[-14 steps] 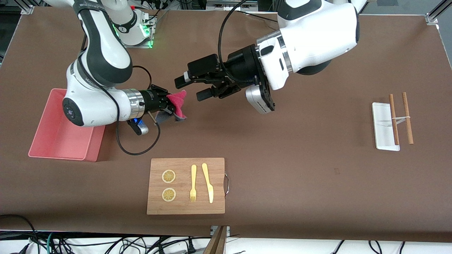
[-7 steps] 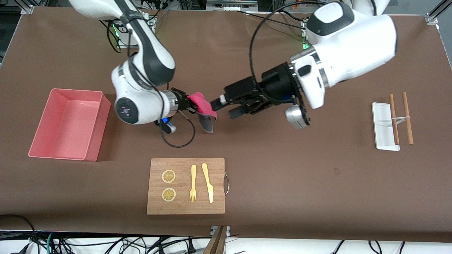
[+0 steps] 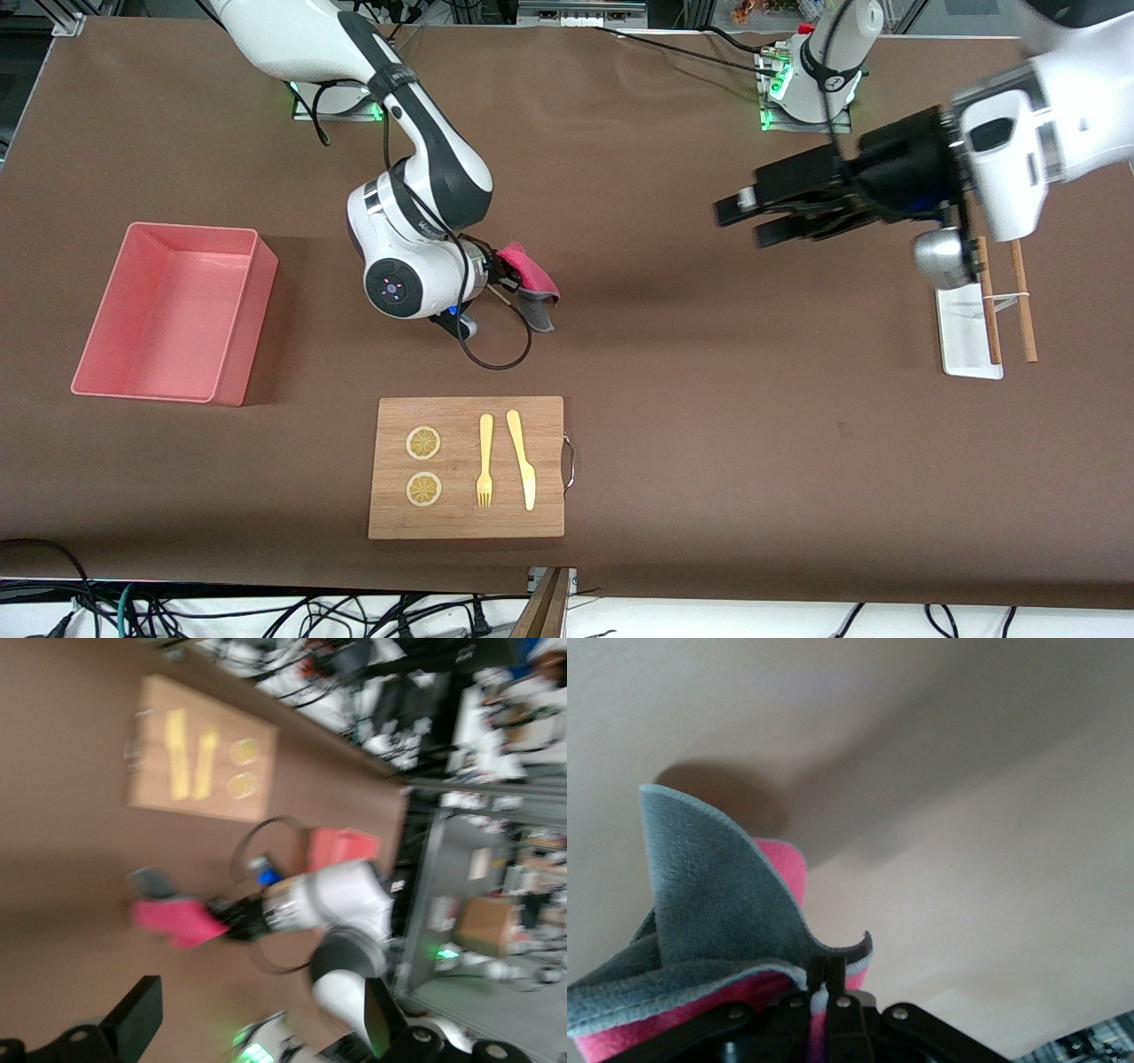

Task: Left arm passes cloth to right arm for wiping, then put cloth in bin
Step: 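Move the cloth toward the pink bin while the left arm returns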

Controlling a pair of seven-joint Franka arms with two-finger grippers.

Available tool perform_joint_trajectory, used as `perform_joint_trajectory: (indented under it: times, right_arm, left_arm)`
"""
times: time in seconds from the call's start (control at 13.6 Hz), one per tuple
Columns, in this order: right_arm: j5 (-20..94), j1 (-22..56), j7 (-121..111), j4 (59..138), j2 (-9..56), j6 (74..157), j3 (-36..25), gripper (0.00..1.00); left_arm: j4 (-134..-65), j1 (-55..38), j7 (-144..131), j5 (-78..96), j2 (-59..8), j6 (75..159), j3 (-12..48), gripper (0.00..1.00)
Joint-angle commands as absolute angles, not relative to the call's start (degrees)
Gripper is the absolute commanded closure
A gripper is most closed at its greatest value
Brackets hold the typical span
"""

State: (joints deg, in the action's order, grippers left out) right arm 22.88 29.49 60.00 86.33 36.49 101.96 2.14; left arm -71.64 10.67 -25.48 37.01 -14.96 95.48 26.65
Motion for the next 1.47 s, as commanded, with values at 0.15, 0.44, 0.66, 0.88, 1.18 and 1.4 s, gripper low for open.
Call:
perform_joint_trajectory:
  times: [0.15,0.44,0.66,0.88,1.18,1.4]
  right_arm:
    - [18.4,26.6,53.9,86.8,38.1,101.4,1.4,1.0]
    - [16.4,22.6,46.7,87.1,38.1,98.0,1.0,1.0]
    - [10.9,21.0,40.5,87.1,37.5,93.9,-0.9,1.0]
    - [10.3,20.3,29.3,87.1,36.6,89.7,-6.1,1.0]
    - [8.5,20.3,17.8,87.0,36.1,87.7,-11.8,1.0]
    - [3.4,20.7,15.6,86.9,36.2,88.6,-12.0,1.0]
  left_arm:
    - [-76.4,15.5,-20.1,17.8,-6.8,76.6,27.2,0.0]
    - [-84.9,17.0,-19.4,3.3,-1.4,73.2,27.1,0.0]
    - [-90.1,18.2,-17.2,-2.4,1.5,74.4,26.8,0.0]
    - [-95.3,22.9,-16.1,-1.7,1.8,77.9,27.2,0.0]
    - [-104.2,23.4,-15.2,-1.7,6.2,86.6,27.1,0.0]
    - [-102.9,24.3,-11.5,-1.7,5.3,86.9,26.9,0.0]
